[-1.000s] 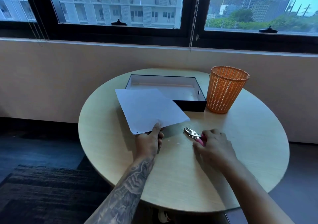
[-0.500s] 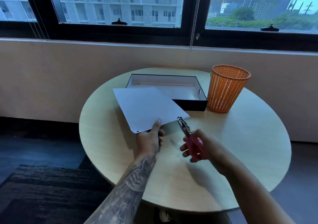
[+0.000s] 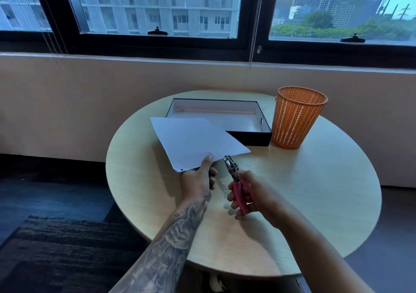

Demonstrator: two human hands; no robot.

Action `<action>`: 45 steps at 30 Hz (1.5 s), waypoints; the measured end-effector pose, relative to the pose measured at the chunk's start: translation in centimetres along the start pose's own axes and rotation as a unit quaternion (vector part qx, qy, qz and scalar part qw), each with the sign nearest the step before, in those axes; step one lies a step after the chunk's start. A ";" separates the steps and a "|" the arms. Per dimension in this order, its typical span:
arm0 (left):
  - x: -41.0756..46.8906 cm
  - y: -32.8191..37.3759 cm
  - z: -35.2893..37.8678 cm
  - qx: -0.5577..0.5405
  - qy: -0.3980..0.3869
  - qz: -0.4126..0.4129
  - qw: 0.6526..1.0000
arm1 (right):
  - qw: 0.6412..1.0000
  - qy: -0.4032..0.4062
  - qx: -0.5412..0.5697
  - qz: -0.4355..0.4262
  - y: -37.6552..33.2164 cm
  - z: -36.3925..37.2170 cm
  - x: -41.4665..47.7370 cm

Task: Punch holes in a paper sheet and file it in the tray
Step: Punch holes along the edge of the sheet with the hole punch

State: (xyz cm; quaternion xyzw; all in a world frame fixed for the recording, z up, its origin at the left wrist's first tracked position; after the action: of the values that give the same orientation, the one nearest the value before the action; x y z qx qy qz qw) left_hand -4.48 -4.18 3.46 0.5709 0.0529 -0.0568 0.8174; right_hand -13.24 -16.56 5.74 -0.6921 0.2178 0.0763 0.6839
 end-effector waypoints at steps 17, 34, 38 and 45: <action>0.0 -0.5 0.0 0.002 -0.005 0.002 1.000 | 0.999 0.009 -0.029 -0.018 -0.9 1.4 -0.5; -0.4 -0.8 -0.2 0.014 -0.002 -0.006 1.000 | 0.997 0.023 -0.065 -0.024 0.1 1.6 0.7; -0.4 -1.0 -0.2 0.026 -0.005 -0.007 1.000 | 0.997 0.023 -0.072 -0.028 0.2 1.4 0.6; -0.4 -1.3 -0.1 0.148 -0.029 -0.001 0.989 | 0.994 0.043 -0.098 -0.005 0.3 0.9 1.1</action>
State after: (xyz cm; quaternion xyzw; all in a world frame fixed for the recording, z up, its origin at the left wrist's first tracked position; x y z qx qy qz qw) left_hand -5.06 -4.52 2.28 0.6836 0.0210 -0.0813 0.7250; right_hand -12.26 -15.93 4.97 -0.7594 0.2351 0.0644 0.6032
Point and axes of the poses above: each hand's wrist, its own x-axis towards the middle knuckle, its own z-axis out of the palm, y = z × x, the point moved 1 cm from there along x, towards the middle knuckle, and after that the axes turned 1 degree about z, right-handed, at the moved point
